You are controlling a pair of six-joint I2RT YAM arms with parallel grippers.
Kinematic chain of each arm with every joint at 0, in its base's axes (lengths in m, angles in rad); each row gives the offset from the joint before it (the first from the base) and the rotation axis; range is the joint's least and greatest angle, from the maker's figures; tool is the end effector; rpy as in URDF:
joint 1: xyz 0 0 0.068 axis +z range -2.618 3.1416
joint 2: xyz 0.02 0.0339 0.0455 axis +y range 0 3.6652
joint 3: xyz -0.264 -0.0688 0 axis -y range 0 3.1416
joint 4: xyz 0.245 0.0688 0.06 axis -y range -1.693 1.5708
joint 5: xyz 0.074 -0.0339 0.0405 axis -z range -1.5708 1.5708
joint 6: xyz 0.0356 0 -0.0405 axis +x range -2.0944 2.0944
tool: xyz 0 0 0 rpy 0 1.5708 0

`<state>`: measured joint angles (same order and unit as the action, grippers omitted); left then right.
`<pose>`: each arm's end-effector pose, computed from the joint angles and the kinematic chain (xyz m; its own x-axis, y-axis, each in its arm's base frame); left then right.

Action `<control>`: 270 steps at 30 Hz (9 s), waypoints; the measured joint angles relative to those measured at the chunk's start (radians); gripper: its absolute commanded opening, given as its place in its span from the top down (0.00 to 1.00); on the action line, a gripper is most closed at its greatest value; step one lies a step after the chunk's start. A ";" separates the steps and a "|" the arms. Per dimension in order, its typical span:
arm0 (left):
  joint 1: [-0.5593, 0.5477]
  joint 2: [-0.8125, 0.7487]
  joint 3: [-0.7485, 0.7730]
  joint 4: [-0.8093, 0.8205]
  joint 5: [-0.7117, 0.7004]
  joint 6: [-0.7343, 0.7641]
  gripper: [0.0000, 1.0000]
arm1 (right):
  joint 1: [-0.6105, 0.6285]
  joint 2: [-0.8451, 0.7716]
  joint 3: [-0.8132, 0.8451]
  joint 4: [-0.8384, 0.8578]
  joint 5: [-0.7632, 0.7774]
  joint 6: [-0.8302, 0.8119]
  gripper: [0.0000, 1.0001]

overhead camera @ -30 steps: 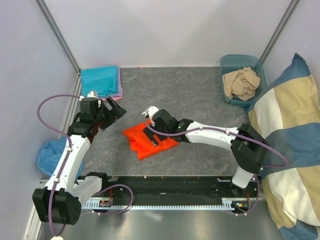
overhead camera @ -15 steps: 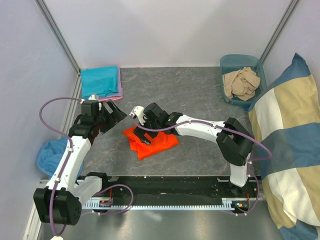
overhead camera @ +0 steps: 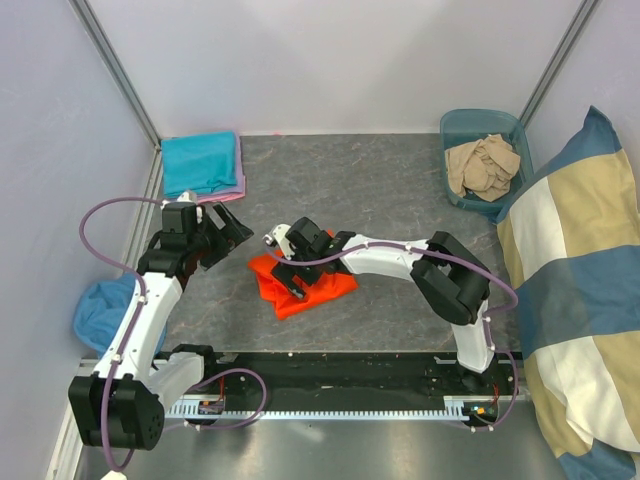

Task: Fold and stack the t-shirts
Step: Smooth out wrinkles on the folded tshirt

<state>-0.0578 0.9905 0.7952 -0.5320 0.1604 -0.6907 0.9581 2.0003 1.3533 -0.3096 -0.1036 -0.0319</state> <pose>0.2081 -0.0177 0.2730 -0.6238 -0.5939 -0.5081 -0.2871 0.7788 -0.5577 0.2412 0.3495 0.1643 -0.4427 -0.6849 -0.5787 -0.8625 0.5016 0.0661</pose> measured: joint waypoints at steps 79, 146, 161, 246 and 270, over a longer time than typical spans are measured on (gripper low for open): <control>-0.241 0.489 -0.138 0.480 0.186 -0.027 0.00 | -0.279 -0.384 -0.402 -0.017 0.291 0.583 0.02; -0.450 0.524 -0.130 0.557 0.125 -0.085 0.00 | -0.289 -0.620 -0.406 -0.127 0.355 0.568 0.02; -0.449 0.479 -0.113 0.429 0.031 -0.040 0.00 | -0.311 -0.543 -0.372 -0.101 0.352 0.522 0.02; -0.486 0.183 -0.120 0.315 0.037 -0.097 0.01 | -0.388 -0.557 -0.169 -0.082 0.231 0.429 0.02; -0.285 0.849 0.282 0.596 0.105 0.014 0.02 | -0.325 -0.503 -0.558 0.198 0.043 0.689 0.02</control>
<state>-0.3424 1.8397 1.0771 0.0639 0.2653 -0.6769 0.6327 1.4971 0.7952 -0.1120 -0.0601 0.6575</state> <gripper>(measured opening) 0.988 0.982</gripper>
